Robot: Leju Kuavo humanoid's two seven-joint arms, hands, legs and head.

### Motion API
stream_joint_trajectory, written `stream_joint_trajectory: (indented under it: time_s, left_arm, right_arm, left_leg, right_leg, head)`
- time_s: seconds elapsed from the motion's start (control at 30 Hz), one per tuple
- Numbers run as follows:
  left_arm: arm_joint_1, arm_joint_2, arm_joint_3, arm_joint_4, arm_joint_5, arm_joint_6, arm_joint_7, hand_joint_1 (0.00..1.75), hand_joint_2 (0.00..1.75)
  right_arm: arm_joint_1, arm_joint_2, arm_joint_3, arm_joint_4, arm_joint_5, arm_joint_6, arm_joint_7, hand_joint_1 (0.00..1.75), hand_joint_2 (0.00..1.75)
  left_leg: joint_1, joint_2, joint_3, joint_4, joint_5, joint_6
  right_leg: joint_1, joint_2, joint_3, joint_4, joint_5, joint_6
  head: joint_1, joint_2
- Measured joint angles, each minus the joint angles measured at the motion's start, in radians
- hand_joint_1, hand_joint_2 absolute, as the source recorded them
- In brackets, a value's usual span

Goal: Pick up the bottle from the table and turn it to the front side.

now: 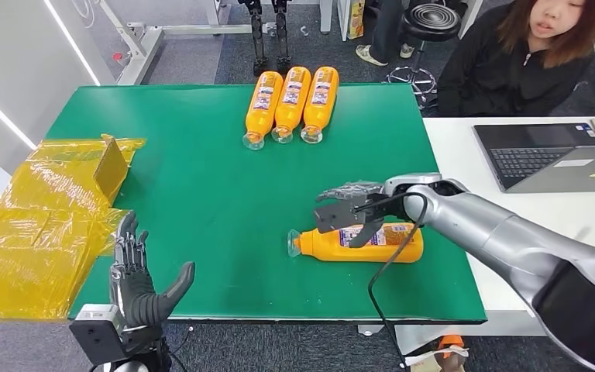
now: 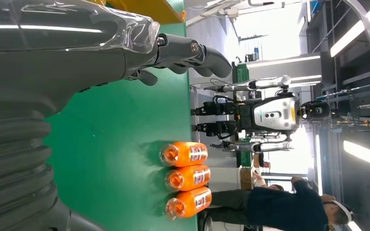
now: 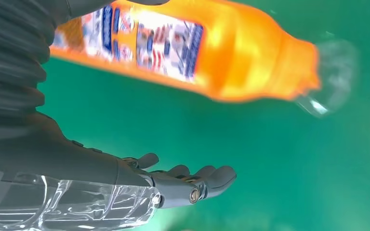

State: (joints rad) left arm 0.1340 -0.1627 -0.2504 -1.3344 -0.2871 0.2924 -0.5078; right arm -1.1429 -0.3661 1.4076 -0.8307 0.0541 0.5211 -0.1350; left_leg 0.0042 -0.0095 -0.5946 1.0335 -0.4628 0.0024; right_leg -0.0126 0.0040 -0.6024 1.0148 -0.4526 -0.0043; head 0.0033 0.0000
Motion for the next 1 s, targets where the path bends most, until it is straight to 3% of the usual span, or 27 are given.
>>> stream_joint_trajectory:
  time_s: [0.13,0.47,0.5,0.6,0.63,1.0]
  left_arm:
    - [0.003,0.010,0.001,0.000,0.026,0.003,-0.009,0.00,1.75]
    - [0.008,0.034,0.001,0.000,0.061,-0.001,-0.013,0.00,1.75]
    - [0.008,0.034,0.001,0.000,0.062,0.000,-0.013,0.00,1.75]
    - [0.007,0.035,0.001,0.000,0.066,0.003,-0.014,0.00,1.75]
    - [0.007,0.035,0.001,0.000,0.067,0.003,-0.014,0.00,1.75]
    - [0.009,0.034,0.001,-0.012,0.068,-0.012,-0.011,0.00,1.75]
  right_arm:
    - [0.058,-0.024,0.022,0.054,0.021,-0.073,-0.053,0.00,1.75]
    - [0.158,-0.119,0.021,0.028,0.014,-0.122,-0.042,0.00,1.75]
    - [0.167,-0.121,0.017,0.028,0.024,-0.133,-0.050,0.33,1.75]
    - [0.185,-0.123,0.005,0.027,0.053,-0.160,-0.070,1.64,1.75]
    - [0.189,-0.123,0.001,0.027,0.060,-0.167,-0.072,1.75,1.75]
    - [0.252,-0.153,-0.080,-0.051,0.140,-0.256,-0.073,1.75,1.75]
  left_leg:
    - [0.000,-0.001,0.000,0.000,0.000,0.000]
    - [0.000,0.000,0.000,0.000,-0.001,0.000]
    - [0.000,0.001,0.001,0.000,-0.001,0.000]
    - [0.000,0.004,0.003,0.000,-0.001,0.000]
    - [0.000,0.004,0.004,0.000,-0.001,0.000]
    - [0.000,0.005,0.005,0.000,0.000,0.001]
  right_leg:
    - [0.000,0.000,0.000,0.000,0.000,0.000]
    - [0.000,0.000,0.000,0.000,0.000,0.000]
    - [0.000,0.001,0.000,0.000,0.000,0.000]
    - [0.000,0.003,0.002,0.000,0.000,0.000]
    - [0.000,0.004,0.003,0.000,0.000,0.000]
    - [0.000,0.004,0.004,0.000,0.002,0.001]
  head:
    - [0.000,0.000]
    - [0.000,0.000]
    - [0.000,0.000]
    - [0.000,0.000]
    - [0.000,0.000]
    - [0.000,0.000]
